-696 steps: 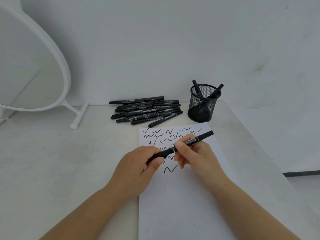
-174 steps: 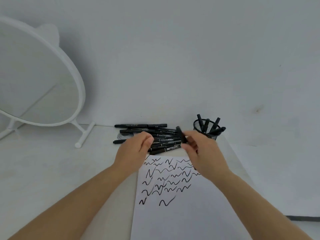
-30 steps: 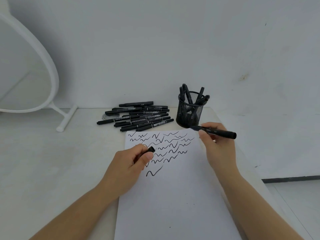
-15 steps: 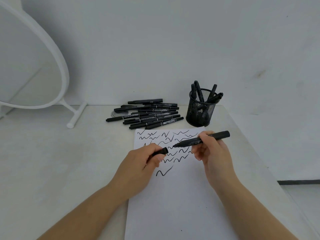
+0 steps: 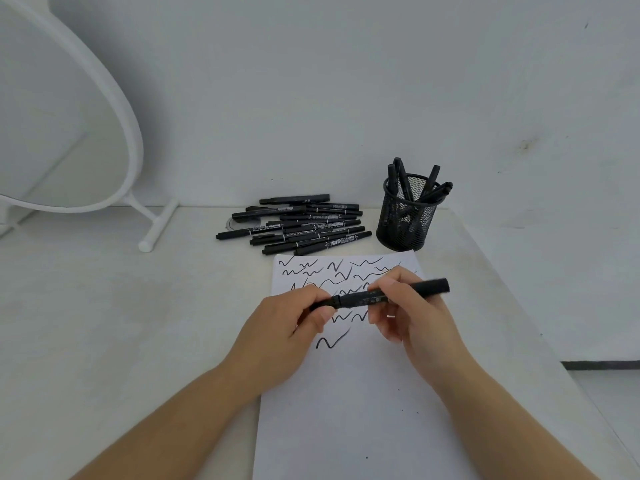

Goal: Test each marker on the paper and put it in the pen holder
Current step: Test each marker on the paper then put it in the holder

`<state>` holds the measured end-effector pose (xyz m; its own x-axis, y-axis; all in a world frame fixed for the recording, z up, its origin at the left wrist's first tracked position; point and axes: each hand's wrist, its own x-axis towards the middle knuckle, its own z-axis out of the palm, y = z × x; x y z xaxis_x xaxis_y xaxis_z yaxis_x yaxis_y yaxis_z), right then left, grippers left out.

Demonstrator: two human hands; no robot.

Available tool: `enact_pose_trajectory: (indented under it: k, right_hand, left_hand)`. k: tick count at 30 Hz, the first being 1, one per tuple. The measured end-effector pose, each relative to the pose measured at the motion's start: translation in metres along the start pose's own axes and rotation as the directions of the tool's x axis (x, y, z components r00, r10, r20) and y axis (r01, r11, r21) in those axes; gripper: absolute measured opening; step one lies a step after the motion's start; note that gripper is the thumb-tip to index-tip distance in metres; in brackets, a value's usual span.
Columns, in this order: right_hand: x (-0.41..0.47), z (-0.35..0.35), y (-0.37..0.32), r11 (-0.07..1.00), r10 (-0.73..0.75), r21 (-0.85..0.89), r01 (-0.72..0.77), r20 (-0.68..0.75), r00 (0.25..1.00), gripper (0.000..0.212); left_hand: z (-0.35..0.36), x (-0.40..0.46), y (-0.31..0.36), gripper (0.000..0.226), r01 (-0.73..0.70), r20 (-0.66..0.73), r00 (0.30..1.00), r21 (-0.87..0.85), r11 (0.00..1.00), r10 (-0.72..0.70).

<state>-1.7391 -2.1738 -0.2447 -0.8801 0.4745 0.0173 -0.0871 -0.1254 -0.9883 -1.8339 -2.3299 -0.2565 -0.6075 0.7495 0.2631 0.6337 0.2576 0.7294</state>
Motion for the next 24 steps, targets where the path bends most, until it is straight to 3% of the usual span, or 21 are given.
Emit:
enact_pose_trajectory:
  k: [11, 18, 24]
  right_hand:
    - [-0.001, 0.006, 0.003, 0.998, 0.037, 0.051, -0.032, -0.092, 0.995, 0.044]
    - [-0.005, 0.011, 0.007, 0.996, 0.021, 0.093, -0.006, -0.158, 0.987, 0.03]
    - [-0.005, 0.011, 0.009, 0.995, -0.018, 0.096, 0.03, -0.131, 0.991, 0.028]
  left_hand:
    - [0.006, -0.004, 0.008, 0.024, -0.102, 0.035, 0.994, 0.099, 0.99, 0.099]
    - [0.003, -0.007, 0.017, 0.032, -0.178, 0.065, 0.983, 0.182, 0.967, 0.169]
    - [0.003, -0.01, 0.021, 0.029, -0.152, 0.111, 0.985, 0.177, 0.972, 0.134]
